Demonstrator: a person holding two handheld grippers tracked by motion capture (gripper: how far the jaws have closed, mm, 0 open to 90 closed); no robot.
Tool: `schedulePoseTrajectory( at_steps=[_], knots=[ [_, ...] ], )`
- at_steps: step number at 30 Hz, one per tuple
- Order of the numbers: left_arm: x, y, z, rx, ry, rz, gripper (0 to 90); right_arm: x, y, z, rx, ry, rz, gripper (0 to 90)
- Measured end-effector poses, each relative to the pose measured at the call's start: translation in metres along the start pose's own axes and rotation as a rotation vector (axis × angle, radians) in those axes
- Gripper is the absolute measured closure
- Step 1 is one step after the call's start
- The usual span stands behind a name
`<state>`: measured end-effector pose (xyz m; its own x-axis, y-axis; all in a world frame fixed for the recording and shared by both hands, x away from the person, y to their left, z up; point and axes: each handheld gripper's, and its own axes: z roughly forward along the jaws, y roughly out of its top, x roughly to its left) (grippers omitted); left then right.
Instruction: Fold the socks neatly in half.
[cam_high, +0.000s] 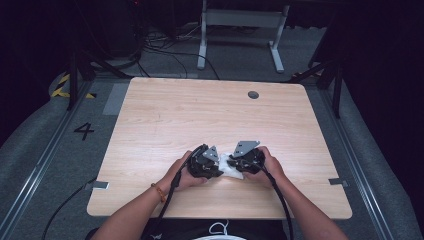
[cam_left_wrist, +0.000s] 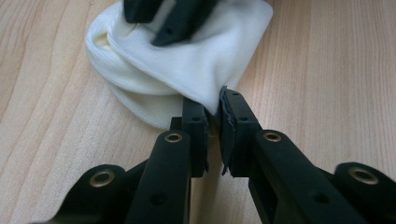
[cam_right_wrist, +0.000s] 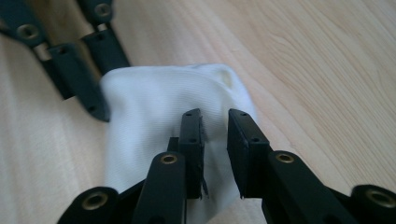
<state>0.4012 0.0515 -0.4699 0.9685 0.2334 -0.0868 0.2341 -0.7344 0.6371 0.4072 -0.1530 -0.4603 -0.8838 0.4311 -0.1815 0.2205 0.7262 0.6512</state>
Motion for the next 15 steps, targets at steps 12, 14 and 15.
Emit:
schedulePoseTrajectory(
  at_steps=[12,14,15],
  knots=[
    [-0.004,0.003,-0.008,-0.024,0.046,0.015,67.9,-0.008,0.003,-0.018,-0.066,-0.048,0.055,66.4],
    [-0.005,0.004,-0.013,-0.033,0.065,0.012,63.7,-0.007,0.004,-0.024,-0.084,-0.035,0.056,64.5],
    [-0.005,0.004,-0.015,-0.029,0.070,0.019,63.4,-0.006,0.004,-0.025,-0.084,-0.031,0.049,63.9]
  ],
)
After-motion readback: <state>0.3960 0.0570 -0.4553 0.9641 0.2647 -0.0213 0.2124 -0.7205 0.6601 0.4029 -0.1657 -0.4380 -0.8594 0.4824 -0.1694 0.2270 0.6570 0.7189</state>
